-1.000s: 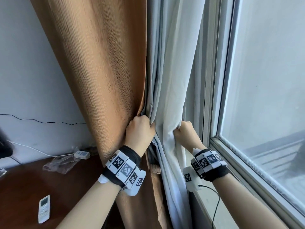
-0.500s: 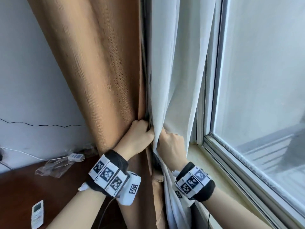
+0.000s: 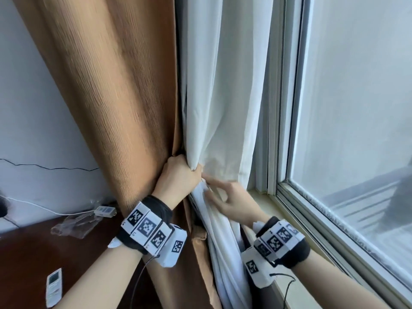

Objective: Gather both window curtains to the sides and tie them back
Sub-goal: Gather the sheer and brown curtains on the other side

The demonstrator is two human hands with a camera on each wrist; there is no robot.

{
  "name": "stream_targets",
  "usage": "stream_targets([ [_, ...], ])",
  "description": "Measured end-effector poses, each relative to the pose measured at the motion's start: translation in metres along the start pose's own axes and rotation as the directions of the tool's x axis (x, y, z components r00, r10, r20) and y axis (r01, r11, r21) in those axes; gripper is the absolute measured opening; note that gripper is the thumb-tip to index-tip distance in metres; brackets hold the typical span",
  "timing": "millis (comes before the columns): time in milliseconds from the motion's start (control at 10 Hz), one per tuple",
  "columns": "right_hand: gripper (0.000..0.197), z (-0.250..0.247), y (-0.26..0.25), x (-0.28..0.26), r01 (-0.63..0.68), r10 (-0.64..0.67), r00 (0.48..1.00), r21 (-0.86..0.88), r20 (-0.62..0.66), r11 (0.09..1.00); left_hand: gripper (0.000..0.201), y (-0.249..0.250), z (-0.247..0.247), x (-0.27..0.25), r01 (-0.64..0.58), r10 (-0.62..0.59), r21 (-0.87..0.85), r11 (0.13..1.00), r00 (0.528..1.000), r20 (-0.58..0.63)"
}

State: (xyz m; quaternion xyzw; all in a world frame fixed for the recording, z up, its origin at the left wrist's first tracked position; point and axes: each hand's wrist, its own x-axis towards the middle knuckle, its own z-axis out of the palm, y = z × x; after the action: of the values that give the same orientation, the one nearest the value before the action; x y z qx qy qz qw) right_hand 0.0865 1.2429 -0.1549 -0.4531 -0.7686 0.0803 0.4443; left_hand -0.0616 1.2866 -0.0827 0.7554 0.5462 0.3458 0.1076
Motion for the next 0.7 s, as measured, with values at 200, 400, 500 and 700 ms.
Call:
stream_targets([
  [200,0.041,-0.037,0.047,0.048,-0.259,0.43,0.758,0.378,-0.49,0.889,0.039,-0.015,-0.001,0.001,-0.063,0.063,0.035,0.997,0.998,-0.021],
  [400,0.1,-0.005,0.075,0.096,-0.448,0.408,0.89,0.549,0.202,0.706,0.029,-0.011,-0.008,-0.004,0.005,0.011,-0.208,0.978,0.997,0.074],
  [500,0.067,0.008,0.065,0.102,-0.492,0.357,0.87,0.627,0.34,0.604,0.033,-0.023,-0.005,-0.006,-0.301,0.298,0.12,0.946,0.954,0.038],
  [700,0.021,0.013,0.045,0.1,-0.418,0.427,0.89,0.657,0.159,0.627,0.029,-0.017,-0.009,-0.002,-0.289,0.304,0.251,0.924,0.953,-0.018],
])
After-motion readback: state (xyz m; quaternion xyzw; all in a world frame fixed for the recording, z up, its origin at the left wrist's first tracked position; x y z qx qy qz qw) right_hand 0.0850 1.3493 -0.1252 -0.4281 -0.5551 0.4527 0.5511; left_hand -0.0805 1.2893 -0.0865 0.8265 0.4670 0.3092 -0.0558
